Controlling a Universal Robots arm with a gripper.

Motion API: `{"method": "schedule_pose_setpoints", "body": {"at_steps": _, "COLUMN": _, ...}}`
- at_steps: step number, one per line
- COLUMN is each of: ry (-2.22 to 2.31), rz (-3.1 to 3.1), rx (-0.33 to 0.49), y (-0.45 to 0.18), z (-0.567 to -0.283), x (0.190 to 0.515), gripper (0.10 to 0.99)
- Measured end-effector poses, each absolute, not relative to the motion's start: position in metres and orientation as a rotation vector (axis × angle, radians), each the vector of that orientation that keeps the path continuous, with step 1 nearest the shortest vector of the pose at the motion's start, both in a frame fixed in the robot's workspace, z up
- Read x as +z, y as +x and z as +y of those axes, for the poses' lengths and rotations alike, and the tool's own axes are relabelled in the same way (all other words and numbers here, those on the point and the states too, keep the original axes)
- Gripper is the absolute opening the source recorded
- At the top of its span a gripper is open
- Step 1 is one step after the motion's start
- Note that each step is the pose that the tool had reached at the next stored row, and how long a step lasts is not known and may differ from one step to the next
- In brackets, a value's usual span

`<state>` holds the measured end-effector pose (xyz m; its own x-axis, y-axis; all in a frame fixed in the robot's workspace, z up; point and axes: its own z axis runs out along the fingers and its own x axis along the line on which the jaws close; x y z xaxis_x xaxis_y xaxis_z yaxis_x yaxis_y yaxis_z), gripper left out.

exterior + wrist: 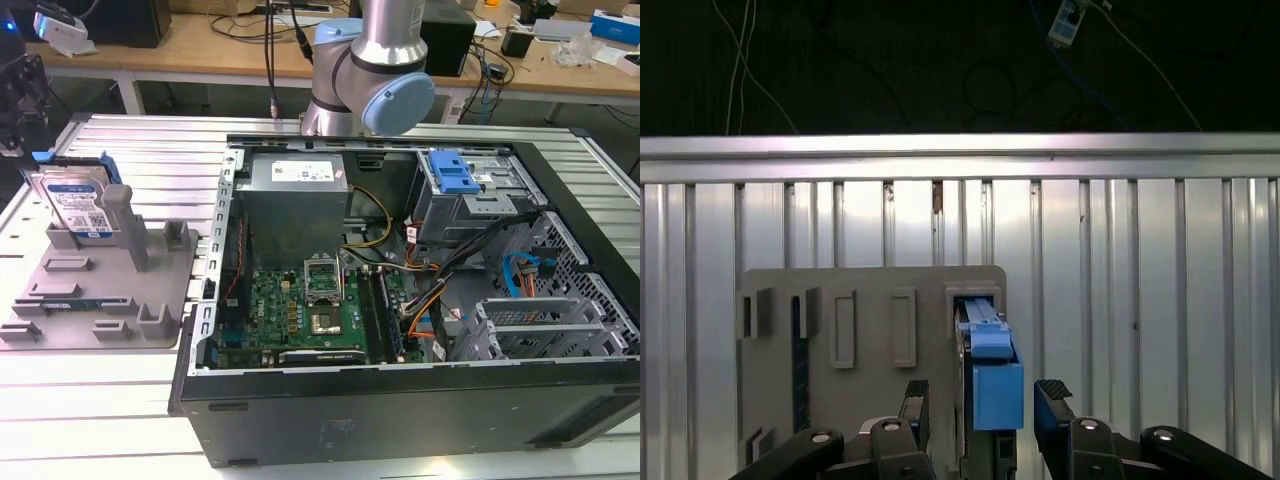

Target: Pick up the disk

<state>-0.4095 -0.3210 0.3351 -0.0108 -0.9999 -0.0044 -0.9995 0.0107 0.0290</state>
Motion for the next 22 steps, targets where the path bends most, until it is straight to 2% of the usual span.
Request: {"method": "schedule_pose_setpoints", "body": {"at_steps": 22, "ry": 2.194, "rz": -2.217, "rx": -0.029, "y": -0.410, "z": -0.318, "x": 0.316, "gripper": 0.541}}
